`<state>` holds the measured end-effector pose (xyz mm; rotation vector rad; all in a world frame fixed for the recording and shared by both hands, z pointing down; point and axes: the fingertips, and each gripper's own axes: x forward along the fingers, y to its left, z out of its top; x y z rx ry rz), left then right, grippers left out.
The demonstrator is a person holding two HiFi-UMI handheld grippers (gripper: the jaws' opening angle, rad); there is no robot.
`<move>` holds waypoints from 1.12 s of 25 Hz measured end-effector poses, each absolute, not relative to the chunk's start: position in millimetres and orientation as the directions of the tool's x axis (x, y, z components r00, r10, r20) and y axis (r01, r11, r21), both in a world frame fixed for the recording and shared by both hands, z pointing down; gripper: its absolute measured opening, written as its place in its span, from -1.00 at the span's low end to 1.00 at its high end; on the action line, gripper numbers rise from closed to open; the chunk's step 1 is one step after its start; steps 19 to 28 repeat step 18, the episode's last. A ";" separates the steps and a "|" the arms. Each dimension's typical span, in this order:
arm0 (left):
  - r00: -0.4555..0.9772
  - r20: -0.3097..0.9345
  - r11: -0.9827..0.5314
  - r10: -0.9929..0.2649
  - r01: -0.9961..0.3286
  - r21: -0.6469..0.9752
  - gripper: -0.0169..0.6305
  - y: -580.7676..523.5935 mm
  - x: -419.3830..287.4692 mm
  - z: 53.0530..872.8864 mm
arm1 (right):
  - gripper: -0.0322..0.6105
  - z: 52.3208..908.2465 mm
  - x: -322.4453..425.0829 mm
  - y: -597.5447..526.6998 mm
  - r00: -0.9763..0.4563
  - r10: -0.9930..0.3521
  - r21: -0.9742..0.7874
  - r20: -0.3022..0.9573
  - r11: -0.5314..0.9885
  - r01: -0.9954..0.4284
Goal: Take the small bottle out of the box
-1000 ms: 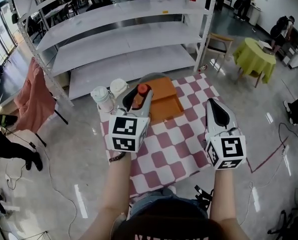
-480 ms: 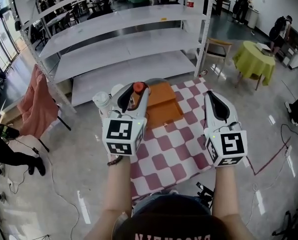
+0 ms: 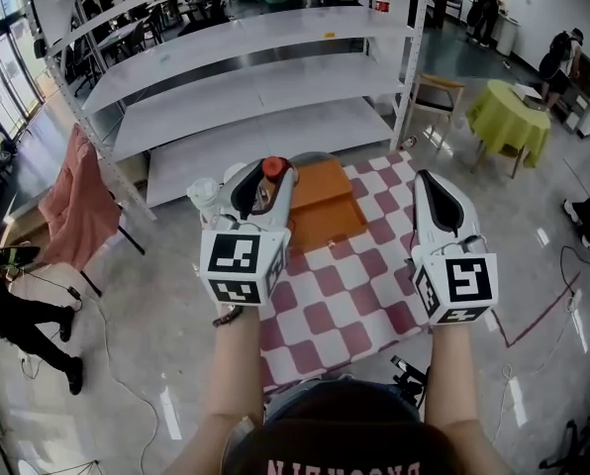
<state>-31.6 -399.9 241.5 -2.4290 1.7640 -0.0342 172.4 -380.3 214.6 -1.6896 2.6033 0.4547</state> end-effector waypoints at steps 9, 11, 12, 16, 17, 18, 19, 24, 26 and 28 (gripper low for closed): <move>0.322 -0.076 -0.310 -0.944 -0.941 -0.138 -0.50 -396.4 -29.3 236.6 | -0.90 215.6 173.0 -380.0 -0.427 -0.890 0.249 -0.158 0.383 -0.890; 0.327 -0.076 -0.315 -0.942 -0.939 -0.140 -0.50 -396.2 -28.2 236.1 | -0.90 215.0 172.6 -379.6 -0.430 -0.889 0.254 -0.156 0.384 -0.888; 0.329 -0.077 -0.316 -0.941 -0.938 -0.141 -0.50 -396.0 -27.5 235.7 | -0.90 214.5 172.7 -379.3 -0.431 -0.889 0.257 -0.156 0.384 -0.887; 0.331 -0.079 -0.318 -0.940 -0.938 -0.140 -0.50 -395.0 -25.3 233.7 | -0.90 211.6 173.7 -377.9 -0.436 -0.886 0.262 -0.157 0.388 -0.884; 0.331 -0.079 -0.318 -0.940 -0.938 -0.138 -0.50 -394.8 -25.0 233.3 | -0.90 211.0 173.8 -377.5 -0.438 -0.885 0.264 -0.157 0.390 -0.882; 0.331 -0.079 -0.318 -0.940 -0.938 -0.137 -0.50 -394.6 -24.6 232.9 | -0.90 210.4 174.0 -377.1 -0.440 -0.884 0.266 -0.157 0.391 -0.881; 0.331 -0.079 -0.318 -0.940 -0.938 -0.137 -0.50 -394.6 -24.6 232.9 | -0.90 210.4 174.0 -377.1 -0.440 -0.884 0.266 -0.157 0.391 -0.881; 0.331 -0.079 -0.318 -0.940 -0.938 -0.137 -0.50 -394.6 -24.6 232.9 | -0.90 210.4 174.0 -377.1 -0.440 -0.884 0.266 -0.157 0.391 -0.881; 0.331 -0.079 -0.318 -0.940 -0.938 -0.137 -0.50 -394.6 -24.6 232.9 | -0.90 210.4 174.0 -377.1 -0.440 -0.884 0.266 -0.157 0.391 -0.881; 0.331 -0.079 -0.318 -0.940 -0.938 -0.137 -0.50 -394.6 -24.6 232.9 | -0.90 210.4 174.0 -377.1 -0.440 -0.884 0.266 -0.157 0.391 -0.881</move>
